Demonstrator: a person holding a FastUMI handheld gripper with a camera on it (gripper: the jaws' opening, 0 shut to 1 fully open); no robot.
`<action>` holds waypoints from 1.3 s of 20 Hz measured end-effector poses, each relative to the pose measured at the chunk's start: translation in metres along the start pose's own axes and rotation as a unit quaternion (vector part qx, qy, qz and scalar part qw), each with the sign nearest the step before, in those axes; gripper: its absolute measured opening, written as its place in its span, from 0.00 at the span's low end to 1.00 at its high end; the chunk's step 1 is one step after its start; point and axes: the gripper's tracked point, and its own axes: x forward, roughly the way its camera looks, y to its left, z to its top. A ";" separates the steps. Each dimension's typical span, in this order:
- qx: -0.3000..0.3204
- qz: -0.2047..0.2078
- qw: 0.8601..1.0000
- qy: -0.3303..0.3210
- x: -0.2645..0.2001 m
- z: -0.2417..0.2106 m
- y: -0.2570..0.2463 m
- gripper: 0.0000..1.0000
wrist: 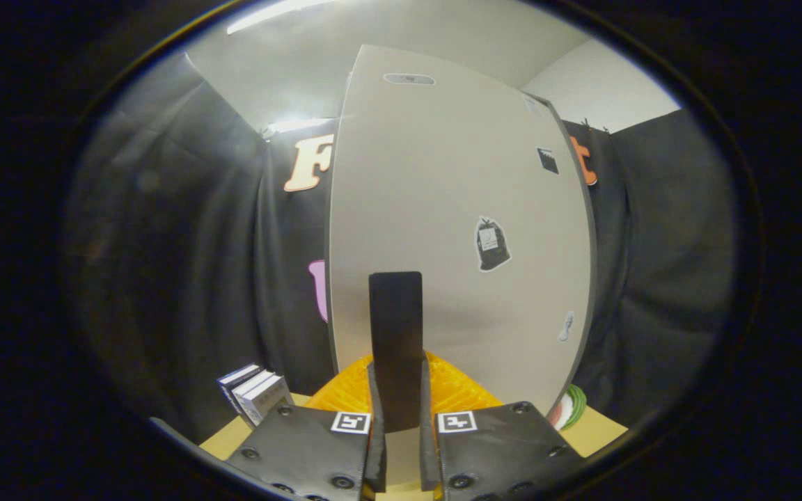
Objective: Open the shoe cabinet door, grab the shoes and put them into the shoe cabinet, then close the shoe cabinet door.
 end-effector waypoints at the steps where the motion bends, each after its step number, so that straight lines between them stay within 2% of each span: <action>1: -0.001 -0.003 1.000 0.000 -0.005 0.000 -0.003 0.21; 7: -0.010 -0.017 1.000 -0.008 -0.035 0.004 -0.024 0.20; 19: -0.018 0.016 1.000 -0.012 -0.083 0.008 -0.073 0.20; 26: -0.034 0.015 0.999 -0.014 -0.105 0.010 -0.110 0.19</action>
